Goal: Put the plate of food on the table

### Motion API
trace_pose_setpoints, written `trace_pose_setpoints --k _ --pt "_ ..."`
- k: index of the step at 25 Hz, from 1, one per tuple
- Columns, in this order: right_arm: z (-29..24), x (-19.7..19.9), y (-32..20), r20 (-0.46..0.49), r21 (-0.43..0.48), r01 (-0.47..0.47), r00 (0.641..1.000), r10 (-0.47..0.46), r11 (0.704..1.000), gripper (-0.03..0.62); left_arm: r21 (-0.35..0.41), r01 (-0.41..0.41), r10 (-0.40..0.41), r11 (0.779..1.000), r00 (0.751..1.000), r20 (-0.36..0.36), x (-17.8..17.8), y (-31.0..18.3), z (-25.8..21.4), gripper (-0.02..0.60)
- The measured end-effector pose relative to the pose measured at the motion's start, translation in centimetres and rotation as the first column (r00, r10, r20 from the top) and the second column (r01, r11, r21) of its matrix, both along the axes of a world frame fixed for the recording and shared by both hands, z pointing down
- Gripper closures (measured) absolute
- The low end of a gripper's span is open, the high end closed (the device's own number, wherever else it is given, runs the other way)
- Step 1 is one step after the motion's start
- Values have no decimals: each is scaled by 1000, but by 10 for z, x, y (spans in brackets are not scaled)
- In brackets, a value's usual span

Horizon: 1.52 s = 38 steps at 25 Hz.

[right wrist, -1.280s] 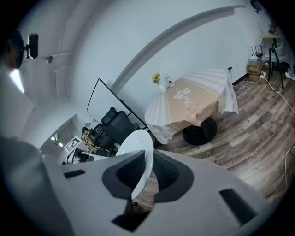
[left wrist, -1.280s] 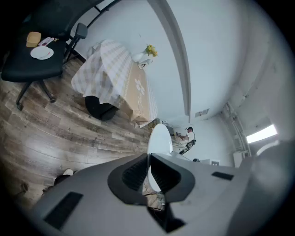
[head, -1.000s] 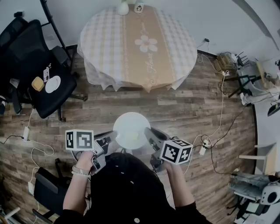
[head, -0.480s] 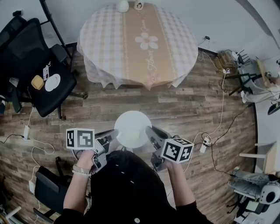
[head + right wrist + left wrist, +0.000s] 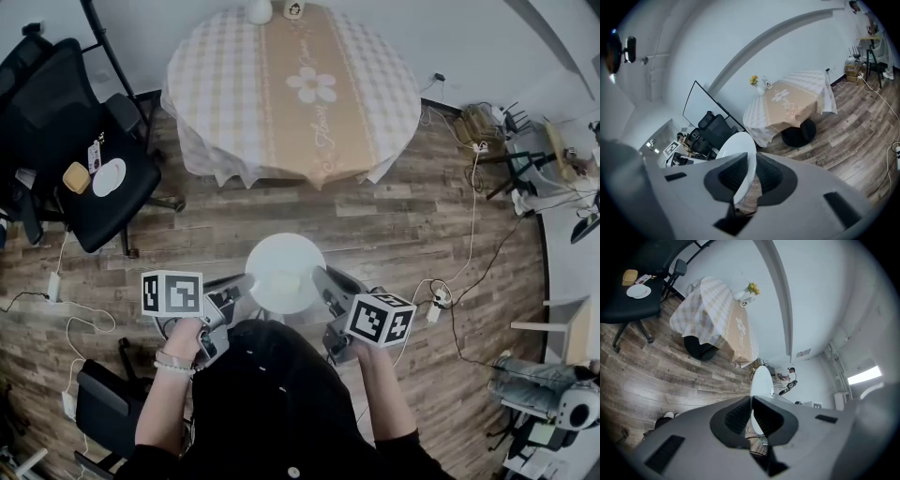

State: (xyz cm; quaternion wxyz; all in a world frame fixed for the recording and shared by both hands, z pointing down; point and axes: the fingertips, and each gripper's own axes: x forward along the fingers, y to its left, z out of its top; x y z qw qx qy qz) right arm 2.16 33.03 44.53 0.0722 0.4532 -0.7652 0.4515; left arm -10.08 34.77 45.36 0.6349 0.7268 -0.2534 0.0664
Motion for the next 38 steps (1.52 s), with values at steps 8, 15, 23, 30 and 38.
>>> trace_pose_setpoints --k 8,15,23,30,38 --pt "0 -4 3 0 7 -26 1000 26 1000 562 2 -26 26 1000 1000 -1 -4 -2 0 572" --pt "-1 0 -3 6 11 -50 999 50 999 562 14 -41 41 999 999 6 -1 -10 -1 572" --pt "3 1 -26 30 5 -14 999 14 1000 562 8 -13 13 1000 1000 18 0 -27 1 572" --pt "6 9 -67 39 -5 29 999 -29 1000 562 18 13 -14 1000 999 33 9 -65 0 574" --pt "7 24 -113 32 -16 91 995 -90 996 562 -5 58 -58 998 998 19 26 -103 3 574"
